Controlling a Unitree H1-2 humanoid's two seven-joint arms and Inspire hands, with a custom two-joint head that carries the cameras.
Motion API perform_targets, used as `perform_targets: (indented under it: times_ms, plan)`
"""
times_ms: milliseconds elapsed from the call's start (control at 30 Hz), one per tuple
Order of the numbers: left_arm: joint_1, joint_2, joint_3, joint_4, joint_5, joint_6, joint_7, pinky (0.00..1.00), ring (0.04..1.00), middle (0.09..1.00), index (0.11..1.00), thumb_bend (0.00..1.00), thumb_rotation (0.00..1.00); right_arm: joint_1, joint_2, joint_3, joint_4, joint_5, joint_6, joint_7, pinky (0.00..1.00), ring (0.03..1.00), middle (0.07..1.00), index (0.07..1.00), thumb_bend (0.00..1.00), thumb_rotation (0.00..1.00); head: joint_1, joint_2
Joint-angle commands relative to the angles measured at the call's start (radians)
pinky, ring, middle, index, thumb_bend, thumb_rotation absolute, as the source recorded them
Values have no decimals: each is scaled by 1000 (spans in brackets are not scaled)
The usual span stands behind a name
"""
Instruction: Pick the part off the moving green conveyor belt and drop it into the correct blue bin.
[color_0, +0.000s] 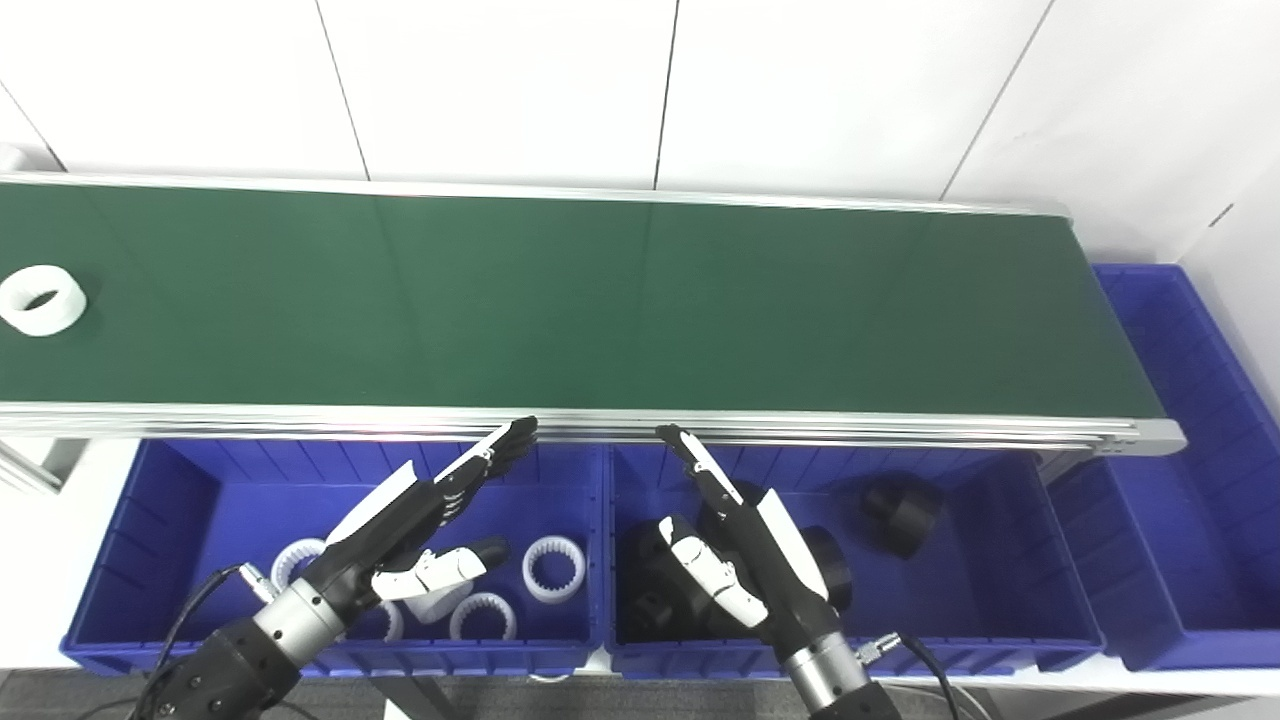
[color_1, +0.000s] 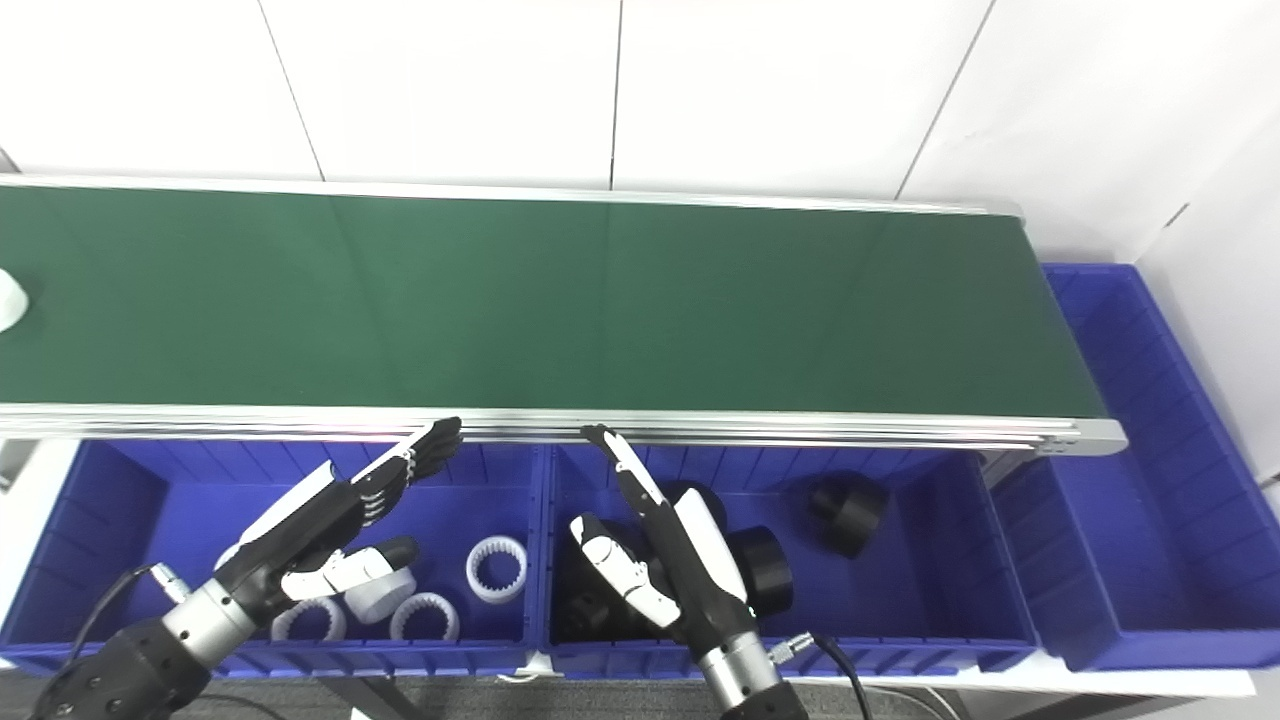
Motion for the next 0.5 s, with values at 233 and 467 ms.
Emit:
perform_targets:
  times_ms: [233, 467]
  plan:
    - [-8, 9, 7, -24, 7, -5, 13, 1000, 1000, 1000, 1000, 427, 707, -16, -2, 1, -24, 12, -55, -1, 938, 970, 984, 960, 400, 935, 3, 0]
    - [-7, 9, 7, -20, 7, -15, 14, 998, 1000, 1000, 1000, 408, 686, -15, -1, 2, -30, 14, -51, 1, 934, 969, 984, 958, 405, 932, 4, 4]
